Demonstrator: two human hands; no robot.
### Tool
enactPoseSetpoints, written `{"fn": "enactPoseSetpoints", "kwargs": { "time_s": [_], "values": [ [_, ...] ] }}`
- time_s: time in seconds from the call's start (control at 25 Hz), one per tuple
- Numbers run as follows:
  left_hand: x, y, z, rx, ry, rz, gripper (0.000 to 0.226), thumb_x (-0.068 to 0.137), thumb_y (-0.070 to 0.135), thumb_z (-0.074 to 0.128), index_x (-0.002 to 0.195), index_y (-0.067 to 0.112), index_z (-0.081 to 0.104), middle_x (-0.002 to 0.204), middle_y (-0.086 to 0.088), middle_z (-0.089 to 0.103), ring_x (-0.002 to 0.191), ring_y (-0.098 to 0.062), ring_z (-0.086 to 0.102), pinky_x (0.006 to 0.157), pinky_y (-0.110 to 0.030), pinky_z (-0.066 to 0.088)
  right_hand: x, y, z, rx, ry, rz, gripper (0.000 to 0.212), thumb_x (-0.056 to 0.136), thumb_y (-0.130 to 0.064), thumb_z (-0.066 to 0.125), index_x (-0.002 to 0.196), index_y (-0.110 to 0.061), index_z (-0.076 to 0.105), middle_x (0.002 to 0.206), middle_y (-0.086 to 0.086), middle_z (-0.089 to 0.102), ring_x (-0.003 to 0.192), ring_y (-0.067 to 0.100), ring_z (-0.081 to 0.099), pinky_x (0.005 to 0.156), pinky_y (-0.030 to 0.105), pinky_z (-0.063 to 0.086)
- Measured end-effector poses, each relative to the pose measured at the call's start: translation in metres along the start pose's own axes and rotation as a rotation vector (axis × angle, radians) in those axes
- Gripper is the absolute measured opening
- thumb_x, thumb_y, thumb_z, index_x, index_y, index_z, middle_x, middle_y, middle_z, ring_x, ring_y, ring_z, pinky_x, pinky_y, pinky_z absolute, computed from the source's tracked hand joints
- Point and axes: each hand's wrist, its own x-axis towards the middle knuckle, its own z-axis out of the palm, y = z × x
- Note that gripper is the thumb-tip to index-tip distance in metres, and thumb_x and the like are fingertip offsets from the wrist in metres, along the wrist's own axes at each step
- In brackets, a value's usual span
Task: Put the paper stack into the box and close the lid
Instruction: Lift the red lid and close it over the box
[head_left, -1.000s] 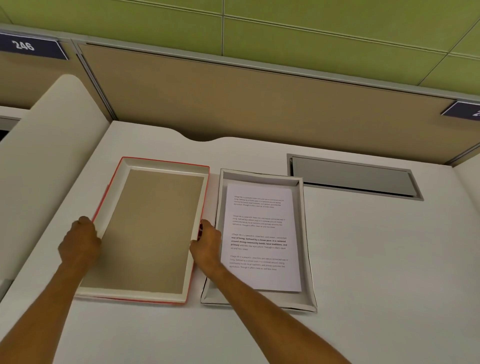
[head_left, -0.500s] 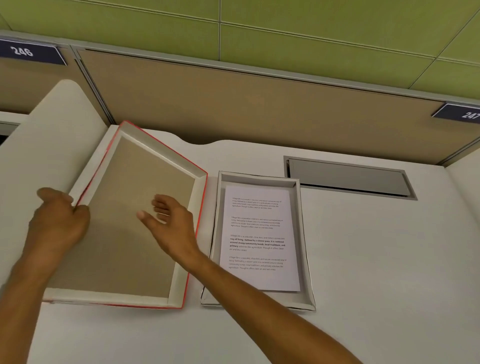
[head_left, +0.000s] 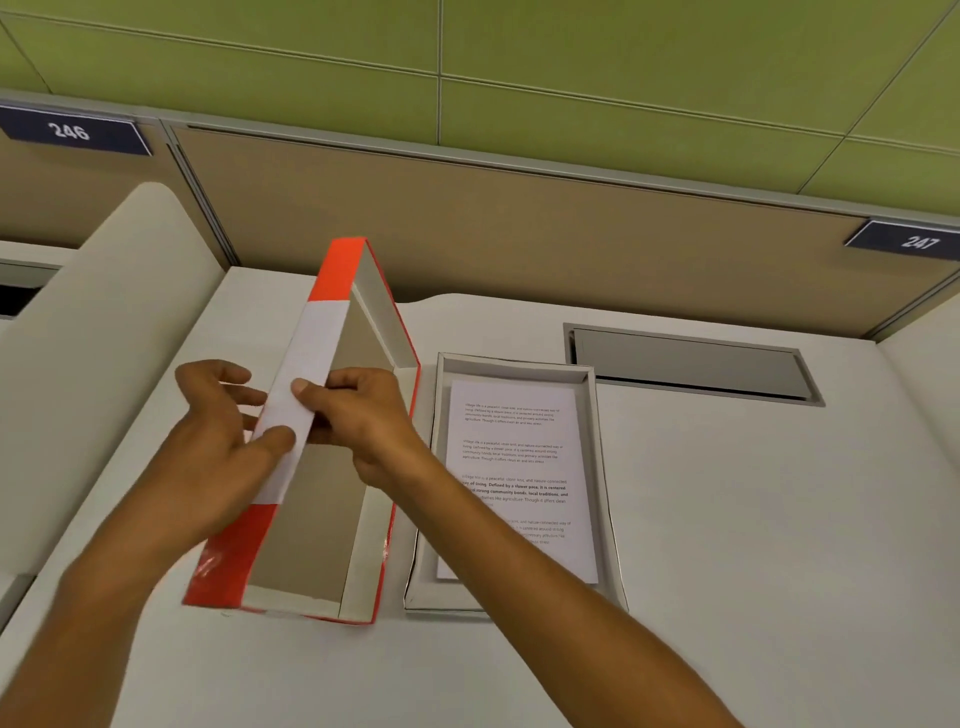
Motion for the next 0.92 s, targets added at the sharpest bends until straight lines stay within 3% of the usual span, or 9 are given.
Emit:
{"fn": "enactPoseSetpoints", "kwargs": {
  "time_s": [0.12,0.2,0.28,0.4,0.48,0.64,0.76,0.84,0.92],
  "values": [
    [0.02,-0.022,0.007,-0.308,0.064,-0.09,0.025,0.094,0.014,0.057,0.107,0.029,0.041,0.118,-0.005,0.063,0.102,-0.028,0.066,0.091,-0.055,0.054,-0.015,-0.013,-0.018,-0.033,0.022,0.021,0.03,0.093,-0.011,0.063,0.118,0.006,0.06,0.122,0.02,0.067,0.108,0.034,0.067,0.084,0.041,0.059],
    [0.026,-0.034,0.025,-0.402,0.106,-0.134,0.018,0.095,0.017,0.058,0.111,0.014,0.049,0.111,-0.006,0.066,0.097,-0.024,0.067,0.091,-0.05,0.055,-0.027,-0.022,-0.031,-0.052,0.021,0.008,0.032,0.095,-0.012,0.06,0.121,0.006,0.058,0.126,0.018,0.065,0.112,0.034,0.065,0.092,0.044,0.056],
    [0.031,-0.051,0.046,-0.385,0.104,-0.202,0.033,0.096,0.03,0.058,0.117,0.005,0.054,0.11,-0.009,0.067,0.102,-0.029,0.067,0.082,-0.039,0.056,-0.039,-0.033,-0.047,-0.02,0.003,-0.028,0.033,0.096,-0.012,0.058,0.124,0.006,0.057,0.127,0.017,0.064,0.111,0.033,0.065,0.095,0.044,0.055],
    [0.039,-0.081,0.068,-0.482,-0.233,-0.45,0.067,0.092,0.064,0.043,0.116,0.005,0.064,0.112,-0.022,0.072,0.105,-0.04,0.068,0.084,-0.047,0.056,-0.056,-0.046,-0.079,0.062,-0.046,-0.088,0.031,0.097,-0.013,0.056,0.122,0.004,0.06,0.115,0.013,0.069,0.095,0.023,0.069,0.089,0.036,0.058],
    [0.037,-0.094,0.083,-0.682,-0.434,-0.618,0.071,0.087,0.071,0.04,0.118,0.012,0.064,0.114,-0.018,0.073,0.106,-0.038,0.07,0.082,-0.049,0.057,-0.065,-0.045,-0.105,0.076,-0.081,-0.1,0.027,0.098,-0.014,0.056,0.119,0.001,0.062,0.107,0.009,0.071,0.093,0.019,0.069,0.087,0.033,0.059],
    [0.028,-0.099,0.111,-0.679,-0.424,-0.556,0.064,0.081,0.075,0.043,0.114,0.028,0.072,0.116,-0.006,0.075,0.1,-0.024,0.074,0.075,-0.04,0.059,-0.082,-0.031,-0.168,0.048,-0.018,-0.132,0.021,0.099,-0.017,0.053,0.105,-0.006,0.069,0.095,0.005,0.075,0.083,0.015,0.071,0.072,0.028,0.06],
    [0.021,-0.079,0.123,-0.626,-0.385,-0.448,0.054,0.081,0.08,0.04,0.108,0.046,0.072,0.108,0.002,0.078,0.093,-0.02,0.076,0.064,-0.031,0.061,-0.095,-0.018,-0.213,-0.195,0.218,-0.149,0.04,0.1,-0.046,0.043,0.096,-0.018,0.072,0.089,-0.001,0.077,0.081,0.015,0.074,0.066,0.024,0.059],
    [0.017,-0.062,0.137,-0.563,-0.35,-0.292,0.045,0.085,0.077,0.038,0.121,0.06,0.058,0.124,0.016,0.07,0.105,-0.008,0.071,0.08,-0.028,0.056,-0.098,-0.004,-0.238,-0.354,0.344,-0.136,0.051,0.094,-0.063,0.037,0.088,-0.024,0.069,0.083,-0.004,0.076,0.077,0.013,0.074,0.064,0.022,0.059],
    [0.013,-0.05,0.154,-0.422,-0.325,-0.15,0.049,0.09,0.074,0.031,0.136,0.062,0.039,0.137,0.025,0.055,0.118,-0.004,0.059,0.098,-0.036,0.048,-0.096,0.017,-0.26,-0.432,0.422,-0.101,0.055,0.09,-0.07,0.034,0.096,-0.025,0.065,0.087,-0.005,0.073,0.079,0.012,0.073,0.067,0.024,0.059]
  ]
}}
